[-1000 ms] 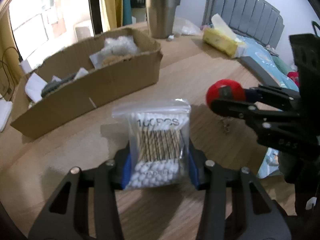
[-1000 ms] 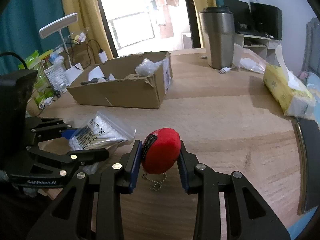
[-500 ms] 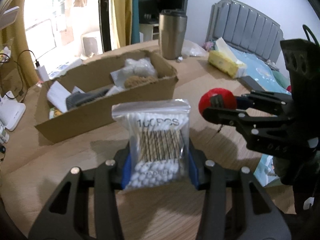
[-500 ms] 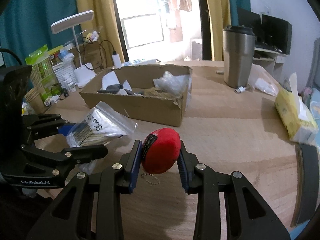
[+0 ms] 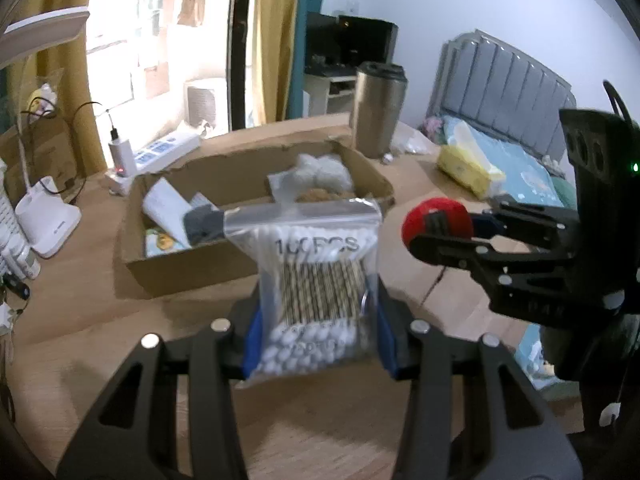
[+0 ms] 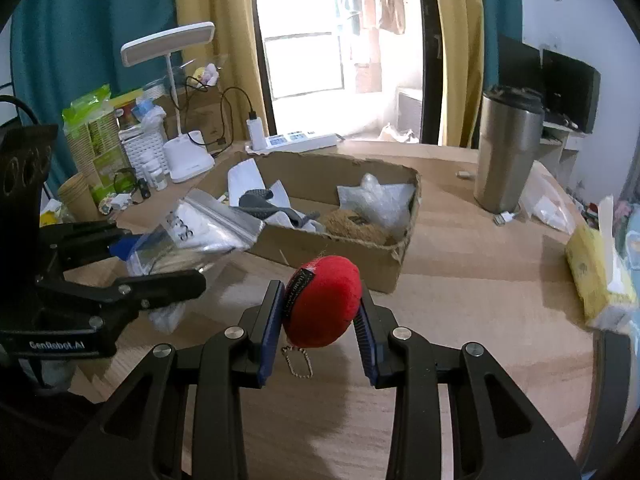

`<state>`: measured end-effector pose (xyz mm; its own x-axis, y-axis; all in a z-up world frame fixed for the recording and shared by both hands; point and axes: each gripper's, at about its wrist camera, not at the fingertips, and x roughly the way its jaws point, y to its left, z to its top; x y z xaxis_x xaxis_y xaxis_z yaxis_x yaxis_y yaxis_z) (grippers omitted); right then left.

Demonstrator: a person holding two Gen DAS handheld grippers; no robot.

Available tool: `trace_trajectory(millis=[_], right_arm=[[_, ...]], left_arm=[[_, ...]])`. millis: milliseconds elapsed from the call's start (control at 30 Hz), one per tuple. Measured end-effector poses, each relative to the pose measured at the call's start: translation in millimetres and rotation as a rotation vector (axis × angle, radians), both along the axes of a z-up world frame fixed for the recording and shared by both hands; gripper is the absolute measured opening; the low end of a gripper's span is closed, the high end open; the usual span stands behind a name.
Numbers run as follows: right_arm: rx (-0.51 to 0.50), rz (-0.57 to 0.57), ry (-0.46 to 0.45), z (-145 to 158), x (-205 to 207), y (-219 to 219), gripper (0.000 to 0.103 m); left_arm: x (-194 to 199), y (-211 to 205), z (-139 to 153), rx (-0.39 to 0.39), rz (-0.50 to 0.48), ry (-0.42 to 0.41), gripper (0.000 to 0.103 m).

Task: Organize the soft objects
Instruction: 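Grasp the cotton swab bag with the left tool while the right tool lifts the red pouch, then lower the swab bag and red pouch into the box and open both tools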

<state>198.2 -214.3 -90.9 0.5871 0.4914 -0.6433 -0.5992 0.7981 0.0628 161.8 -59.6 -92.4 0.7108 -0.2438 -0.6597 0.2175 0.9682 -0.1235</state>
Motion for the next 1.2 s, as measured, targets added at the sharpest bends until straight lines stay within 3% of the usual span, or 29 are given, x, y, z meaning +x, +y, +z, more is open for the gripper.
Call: trace_trajectory(millis=[600,1200], right_arm=[[-0.016,0.032,-0.036,21.2,30.0,33.0,0.036],[-0.040,0.060,-0.010,12.8,72.1,68.4,0.036]], left_arm=[[21.9,43.3,21.8,-0.048,0.066,-0.063,0.047],[38.5,89.3,16.9,-0.100,0.162,-0.071,0.047]])
